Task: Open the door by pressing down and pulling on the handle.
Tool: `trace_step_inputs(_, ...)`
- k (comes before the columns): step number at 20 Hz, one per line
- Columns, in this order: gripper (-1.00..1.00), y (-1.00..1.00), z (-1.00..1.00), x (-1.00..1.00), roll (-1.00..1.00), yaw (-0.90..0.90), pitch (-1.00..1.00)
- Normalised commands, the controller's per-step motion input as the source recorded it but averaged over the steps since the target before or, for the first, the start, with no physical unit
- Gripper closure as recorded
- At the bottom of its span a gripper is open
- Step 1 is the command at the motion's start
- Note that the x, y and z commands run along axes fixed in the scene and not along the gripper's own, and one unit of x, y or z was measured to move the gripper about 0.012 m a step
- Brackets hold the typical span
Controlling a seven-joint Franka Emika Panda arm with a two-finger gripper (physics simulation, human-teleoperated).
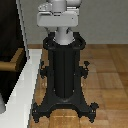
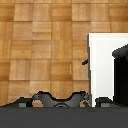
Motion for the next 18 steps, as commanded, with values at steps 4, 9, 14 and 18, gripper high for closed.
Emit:
trace_step_inputs(4,-1.00,-1.00,0.00,0.00,0.00,0.00,0.00)
trace_step_inputs(9,-1.00,-1.00,0.00,0.00,0.00,0.00,0.00)
trace_step_inputs(14,-1.00,-1.00,0.00,0.00,0.00,0.00,0.00)
trace_step_inputs(18,-1.00,0.00,0.00,0.00,0.00,0.00,0.00)
